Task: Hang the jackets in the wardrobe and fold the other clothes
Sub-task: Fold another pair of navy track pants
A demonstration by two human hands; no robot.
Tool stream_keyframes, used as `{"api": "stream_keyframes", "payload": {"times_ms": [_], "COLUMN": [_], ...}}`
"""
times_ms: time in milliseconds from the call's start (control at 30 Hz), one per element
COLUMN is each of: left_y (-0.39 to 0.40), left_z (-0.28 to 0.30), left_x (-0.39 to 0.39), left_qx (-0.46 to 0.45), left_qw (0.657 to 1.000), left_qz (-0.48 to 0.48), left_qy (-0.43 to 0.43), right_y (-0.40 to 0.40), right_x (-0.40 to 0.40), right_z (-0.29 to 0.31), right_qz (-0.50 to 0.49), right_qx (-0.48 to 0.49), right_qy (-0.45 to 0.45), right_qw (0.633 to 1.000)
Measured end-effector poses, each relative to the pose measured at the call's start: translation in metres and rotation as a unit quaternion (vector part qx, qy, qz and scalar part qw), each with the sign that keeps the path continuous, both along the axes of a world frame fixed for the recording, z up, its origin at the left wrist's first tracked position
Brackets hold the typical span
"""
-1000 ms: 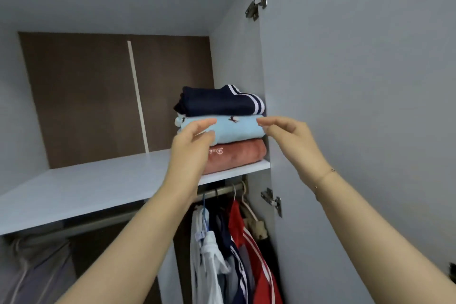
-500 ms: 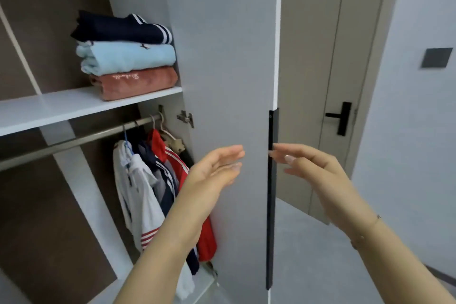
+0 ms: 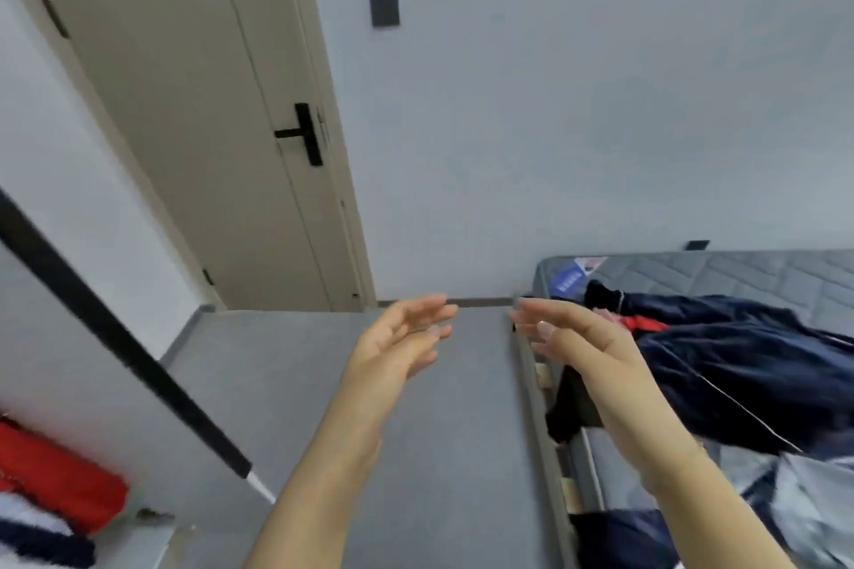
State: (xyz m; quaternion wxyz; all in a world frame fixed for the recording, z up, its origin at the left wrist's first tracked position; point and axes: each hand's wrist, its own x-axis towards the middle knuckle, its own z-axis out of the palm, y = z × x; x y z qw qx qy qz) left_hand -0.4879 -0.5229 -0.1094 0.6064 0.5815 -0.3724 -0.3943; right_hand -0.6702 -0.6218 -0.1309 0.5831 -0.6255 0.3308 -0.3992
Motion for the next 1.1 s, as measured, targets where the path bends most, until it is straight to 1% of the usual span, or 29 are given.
{"api": "stream_keyframes", "payload": {"times_ms": [133, 233, 333, 433, 567, 700, 833, 867, 933, 1033, 1100], "left_y": [-0.108, -0.168, -0.208, -0.241, -0.281, -0.312, -0.342, -0.350, -0.368, -0.394, -0.409], "left_z": [-0.044, -0.082, -0.121, -0.160, -0.225, -0.314, -0.407, -0.428, -0.464, -0.510, -0.539], "left_x": [-0.112, -0.194, -0.257, -0.304, -0.346, -0.375, -0.397, -0.403, -0.417, -0.444, -0.466], "left_qx": [0.052, 0.093, 0.141, 0.188, 0.252, 0.347, 0.396, 0.399, 0.384, 0.335, 0.303], "left_qw": [0.992, 0.977, 0.953, 0.931, 0.892, 0.843, 0.795, 0.788, 0.786, 0.792, 0.788], "left_qz": [-0.107, -0.177, -0.257, -0.308, -0.373, -0.410, -0.460, -0.467, -0.480, -0.496, -0.506], "left_qy": [0.051, 0.077, 0.076, 0.061, 0.031, 0.007, -0.030, -0.042, -0.073, -0.123, -0.177], "right_y": [-0.060, -0.091, -0.105, -0.114, -0.125, -0.138, -0.148, -0.151, -0.158, -0.166, -0.169], "right_x": [-0.121, -0.201, -0.264, -0.309, -0.345, -0.361, -0.363, -0.364, -0.364, -0.366, -0.370], "right_z": [-0.042, -0.075, -0.114, -0.153, -0.212, -0.282, -0.361, -0.381, -0.418, -0.463, -0.488], "right_qz": [-0.096, -0.165, -0.231, -0.296, -0.374, -0.449, -0.533, -0.549, -0.579, -0.609, -0.627], "right_qx": [0.023, 0.054, 0.116, 0.170, 0.236, 0.283, 0.330, 0.343, 0.364, 0.387, 0.399], "right_qy": [0.008, 0.016, 0.017, 0.014, -0.006, -0.022, -0.038, -0.041, -0.049, -0.067, -0.074], "right_qw": [0.995, 0.985, 0.966, 0.940, 0.897, 0.847, 0.778, 0.761, 0.728, 0.689, 0.665]}}
